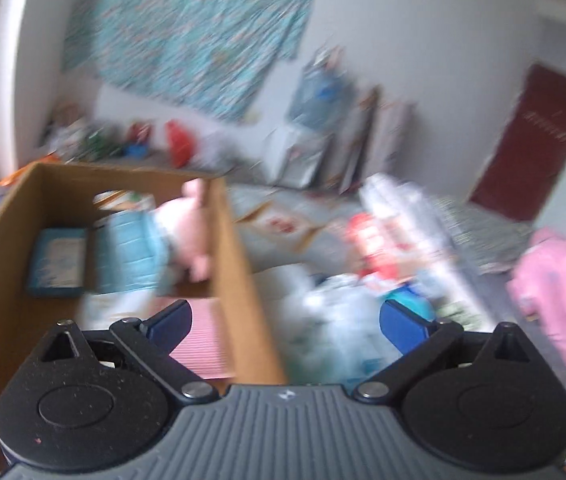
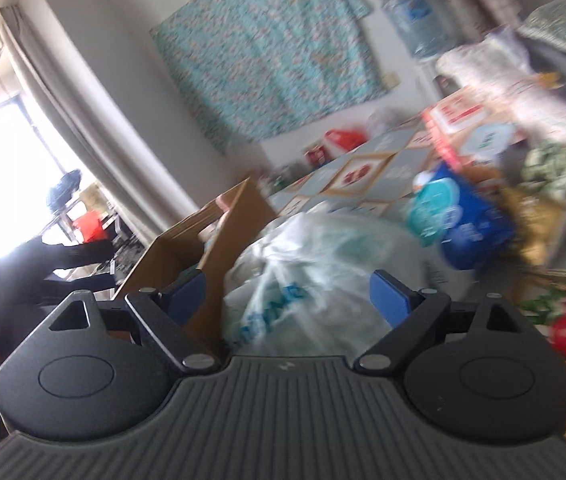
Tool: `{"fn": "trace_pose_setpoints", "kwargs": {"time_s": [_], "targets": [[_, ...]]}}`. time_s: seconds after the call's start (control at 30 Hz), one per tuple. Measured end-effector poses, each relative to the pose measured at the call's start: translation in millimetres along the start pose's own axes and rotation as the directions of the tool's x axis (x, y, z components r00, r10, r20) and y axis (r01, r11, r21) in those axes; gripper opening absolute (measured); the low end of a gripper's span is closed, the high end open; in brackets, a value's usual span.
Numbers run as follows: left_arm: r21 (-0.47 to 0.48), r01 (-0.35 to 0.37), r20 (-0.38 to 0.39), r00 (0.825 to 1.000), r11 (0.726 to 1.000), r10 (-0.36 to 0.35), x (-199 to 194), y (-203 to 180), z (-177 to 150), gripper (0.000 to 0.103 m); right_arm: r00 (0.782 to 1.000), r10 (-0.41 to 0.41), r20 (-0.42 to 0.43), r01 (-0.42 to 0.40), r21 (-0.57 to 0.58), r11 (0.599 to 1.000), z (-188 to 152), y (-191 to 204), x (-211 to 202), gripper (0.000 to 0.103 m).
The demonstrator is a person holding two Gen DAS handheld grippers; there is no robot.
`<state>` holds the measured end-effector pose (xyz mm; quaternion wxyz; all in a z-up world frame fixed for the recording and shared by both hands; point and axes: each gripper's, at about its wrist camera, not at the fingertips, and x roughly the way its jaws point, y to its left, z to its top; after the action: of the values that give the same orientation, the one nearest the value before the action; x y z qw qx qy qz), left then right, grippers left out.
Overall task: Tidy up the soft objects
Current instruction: 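Move the right tool to the blue wet-wipes pack on the table, then close the right gripper on the wet-wipes pack and lift it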
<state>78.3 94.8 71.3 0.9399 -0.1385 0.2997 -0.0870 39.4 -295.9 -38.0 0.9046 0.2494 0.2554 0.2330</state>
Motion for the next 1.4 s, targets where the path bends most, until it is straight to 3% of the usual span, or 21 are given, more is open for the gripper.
{"fn": "trace_pose_setpoints", "kwargs": {"time_s": [0.17, 0.33, 0.5, 0.57, 0.67, 0.73, 0.83, 1.0, 1.13, 1.27, 1.4], "targets": [[0.012, 0.131, 0.040, 0.990, 0.991, -0.132, 13, -46, -24, 0.103, 0.992, -0.082, 0.090, 0.082, 0.009, 0.997, 0, -31, -26, 0.089], [0.107, 0.158, 0.031, 0.986, 0.982, -0.162, 48, -93, -32, 0.103, 0.984, -0.127, 0.128, 0.127, 0.011, 0.992, 10, -59, -24, 0.089], [0.095, 0.229, -0.060, 0.973, 0.969, -0.224, 99, -116, -26, 0.103, 0.974, -0.178, 0.140, 0.186, -0.045, 0.981, 31, -81, 2, 0.086], [0.078, 0.247, -0.110, 0.965, 0.966, -0.238, 120, -118, -23, 0.103, 0.975, -0.194, 0.112, 0.202, -0.064, 0.977, 40, -88, 19, 0.079], [0.043, 0.198, -0.092, 0.977, 0.979, -0.194, 141, -112, -27, 0.103, 0.982, -0.181, 0.050, 0.185, -0.104, 0.977, 57, -96, 51, 0.071], [0.066, 0.104, -0.096, 0.991, 0.992, -0.097, 153, -114, -30, 0.103, 0.984, -0.176, -0.003, 0.174, -0.127, 0.977, 67, -98, 73, 0.066], [0.099, 0.028, -0.120, 0.993, 0.995, -0.016, 169, -115, -34, 0.103, 0.975, -0.208, -0.078, 0.191, -0.183, 0.964, 76, -100, 107, 0.063], [0.126, 0.005, -0.087, 0.996, 0.992, 0.006, 172, -112, -38, 0.103, 0.939, -0.277, -0.203, 0.228, -0.237, 0.944, 79, -109, 152, 0.062], [0.139, 0.010, -0.081, 0.997, 0.990, 0.001, 172, -109, -41, 0.103, 0.925, -0.252, -0.285, 0.178, -0.261, 0.949, 76, -108, 172, 0.058], [0.131, 0.018, -0.076, 0.997, 0.991, -0.008, 170, -107, -44, 0.103, 0.919, -0.265, -0.291, 0.179, -0.291, 0.940, 76, -101, 175, 0.045], [0.131, 0.024, -0.064, 0.998, 0.991, -0.016, 164, -105, -45, 0.103, 0.923, -0.310, -0.229, 0.219, -0.350, 0.911, 70, -87, 159, 0.038]]}}
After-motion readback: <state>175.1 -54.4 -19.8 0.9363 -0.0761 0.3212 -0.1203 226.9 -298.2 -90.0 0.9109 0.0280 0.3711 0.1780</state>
